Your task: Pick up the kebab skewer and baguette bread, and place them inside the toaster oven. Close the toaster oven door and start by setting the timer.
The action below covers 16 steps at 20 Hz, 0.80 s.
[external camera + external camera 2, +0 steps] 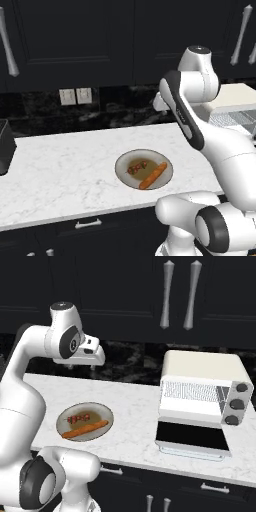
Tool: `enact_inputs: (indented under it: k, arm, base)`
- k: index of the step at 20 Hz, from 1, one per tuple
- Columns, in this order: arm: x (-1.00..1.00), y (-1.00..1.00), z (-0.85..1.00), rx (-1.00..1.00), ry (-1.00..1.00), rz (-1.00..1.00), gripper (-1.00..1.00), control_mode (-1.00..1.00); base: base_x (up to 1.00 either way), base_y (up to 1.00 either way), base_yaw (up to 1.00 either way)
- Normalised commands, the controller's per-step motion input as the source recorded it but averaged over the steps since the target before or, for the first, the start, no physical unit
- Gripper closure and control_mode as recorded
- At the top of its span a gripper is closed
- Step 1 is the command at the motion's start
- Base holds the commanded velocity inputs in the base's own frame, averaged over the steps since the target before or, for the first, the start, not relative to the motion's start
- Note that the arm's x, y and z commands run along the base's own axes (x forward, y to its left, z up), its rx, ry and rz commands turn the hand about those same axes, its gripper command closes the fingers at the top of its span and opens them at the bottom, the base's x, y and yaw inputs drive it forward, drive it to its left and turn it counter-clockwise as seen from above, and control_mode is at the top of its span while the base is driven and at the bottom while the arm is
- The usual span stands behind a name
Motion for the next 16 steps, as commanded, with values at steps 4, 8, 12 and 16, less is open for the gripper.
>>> enact_inputs:
  k: [4,8,12,16]
  arm:
    - [0.0,0.0,0.0,0.0,0.0,0.0,-1.0,1.0]
    - [0.0,0.0,0.0,0.0,0.0,0.0,-1.0,1.0]
    - [0.0,0.0,0.0,0.0,0.0,0.0,-1.0,1.0]
    - [0.0,0.0,0.0,0.0,0.0,0.0,-1.0,1.0]
  base:
    - [0.0,-0.56,0.0]
    - [0.02,-0.5,0.0]
    - [0.02,-0.21,0.0]
    - [0.0,0.0,0.0]
